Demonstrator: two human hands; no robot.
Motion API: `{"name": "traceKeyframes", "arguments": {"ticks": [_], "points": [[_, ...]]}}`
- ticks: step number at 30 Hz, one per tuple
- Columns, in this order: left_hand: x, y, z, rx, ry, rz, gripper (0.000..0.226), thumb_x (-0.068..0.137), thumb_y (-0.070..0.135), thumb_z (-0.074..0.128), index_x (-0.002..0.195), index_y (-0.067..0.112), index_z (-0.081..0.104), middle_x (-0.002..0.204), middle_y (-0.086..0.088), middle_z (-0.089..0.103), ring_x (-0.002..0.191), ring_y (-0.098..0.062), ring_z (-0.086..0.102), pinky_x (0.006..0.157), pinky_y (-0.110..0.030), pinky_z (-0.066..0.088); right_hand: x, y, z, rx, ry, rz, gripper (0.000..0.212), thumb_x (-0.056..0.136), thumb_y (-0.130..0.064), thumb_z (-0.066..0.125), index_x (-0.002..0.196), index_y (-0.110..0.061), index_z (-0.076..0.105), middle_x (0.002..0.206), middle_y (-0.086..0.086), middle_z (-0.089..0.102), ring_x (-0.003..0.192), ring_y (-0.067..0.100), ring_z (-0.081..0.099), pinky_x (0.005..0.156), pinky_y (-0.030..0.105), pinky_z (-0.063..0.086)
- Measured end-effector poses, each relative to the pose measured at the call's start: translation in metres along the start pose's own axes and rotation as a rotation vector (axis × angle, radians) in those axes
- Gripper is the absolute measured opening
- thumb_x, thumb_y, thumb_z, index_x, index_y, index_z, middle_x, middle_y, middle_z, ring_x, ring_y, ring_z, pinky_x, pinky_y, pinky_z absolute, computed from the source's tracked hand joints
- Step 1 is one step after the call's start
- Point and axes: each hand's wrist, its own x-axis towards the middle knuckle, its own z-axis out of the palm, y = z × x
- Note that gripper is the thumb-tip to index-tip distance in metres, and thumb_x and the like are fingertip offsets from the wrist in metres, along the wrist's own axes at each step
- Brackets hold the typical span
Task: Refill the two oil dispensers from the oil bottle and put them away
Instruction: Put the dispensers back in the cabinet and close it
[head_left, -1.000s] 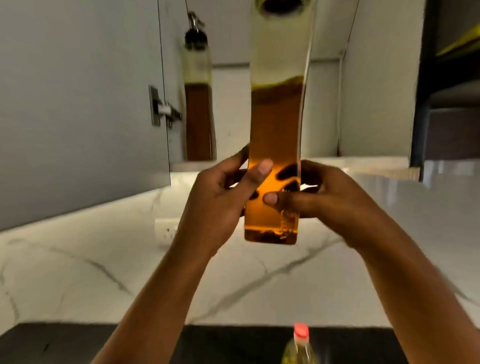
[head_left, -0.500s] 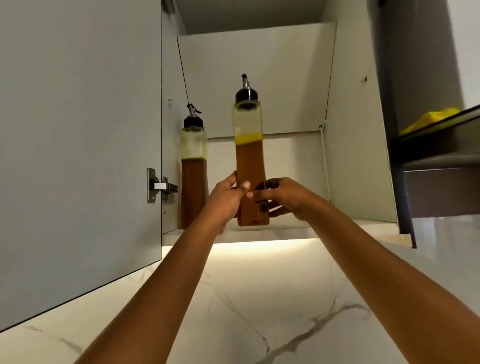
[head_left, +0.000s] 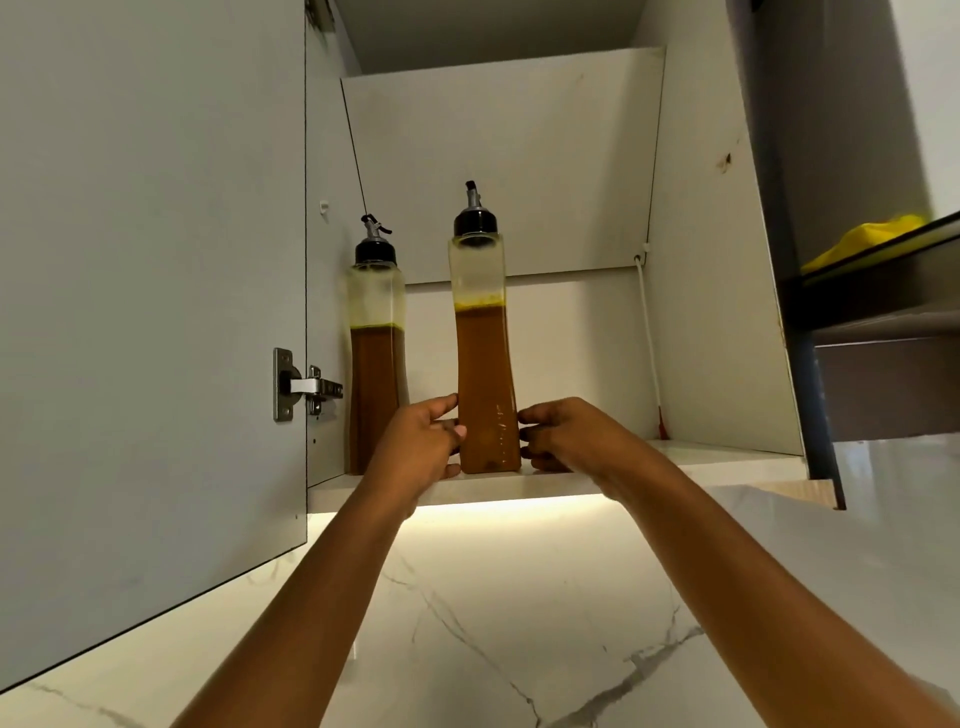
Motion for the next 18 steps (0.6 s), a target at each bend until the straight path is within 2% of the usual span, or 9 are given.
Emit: {"name": "traceKeyframes", "arguments": {"ticks": [2,5,8,11,15,18], "points": [[0.002,0.002,0.0,-0.014,-0.019,-0.047,0.043,0.099,0.008,0.047,0.14,0.018,0.046,0.14,-0.008,0.052,0.124,-0.028,0.053,0.091,-0.037,0.051,0.001,-0.005,0.0,0.003,-0.001,0.039,0.035,0.094,0.005,0.045,0.126,-0.005,0.055,0.109,0.01,0.064,0.099,0.024,0.065,0.073,0.025,0.052],[0.008,0.007,-0.004,-0.178,-0.085,-0.172,0.036,0.103,0.022,0.039,0.136,0.013,0.048,0.134,-0.01,0.055,0.121,-0.031,0.054,0.099,-0.042,0.045,0.007,-0.015,0.001,-0.003,-0.01,0.086,0.025,0.095,0.004,0.043,0.114,-0.005,0.058,0.113,0.012,0.063,0.096,0.023,0.063,0.083,0.031,0.053],[0.022,0.006,-0.012,-0.243,-0.175,-0.229,0.055,0.101,0.048,0.03,0.138,0.01,0.047,0.135,-0.016,0.055,0.122,-0.034,0.054,0.103,-0.046,0.043,0.018,-0.018,0.007,-0.026,-0.007,0.124,0.026,0.097,0.0,0.041,0.119,-0.003,0.056,0.117,0.013,0.061,0.107,0.027,0.061,0.092,0.036,0.052],[0.038,0.001,-0.016,-0.282,-0.203,-0.275,0.079,0.094,0.066,0.023,0.145,0.008,0.036,0.146,-0.021,0.041,0.131,-0.038,0.045,0.107,-0.049,0.039,0.032,-0.017,0.015,0.024,-0.015,0.175,0.028,0.097,0.003,0.038,0.119,-0.001,0.054,0.12,0.015,0.06,0.109,0.029,0.061,0.095,0.038,0.051],[0.05,-0.004,-0.016,-0.326,-0.2,-0.314,0.09,0.089,0.074,0.016,0.148,0.007,0.03,0.15,-0.021,0.035,0.134,-0.038,0.04,0.104,-0.047,0.038,0.049,-0.014,0.026,0.042,0.012,0.216,0.031,0.095,0.006,0.038,0.119,0.0,0.055,0.123,0.017,0.059,0.107,0.028,0.061,0.093,0.037,0.051],[0.054,-0.005,-0.015,-0.292,-0.197,-0.33,0.093,0.087,0.075,0.017,0.149,0.008,0.027,0.153,-0.019,0.031,0.139,-0.039,0.033,0.109,-0.049,0.032,0.049,-0.016,0.03,0.047,0.037,0.254,0.029,0.097,0.001,0.04,0.122,0.0,0.055,0.125,0.017,0.057,0.111,0.029,0.059,0.094,0.036,0.05]]}}
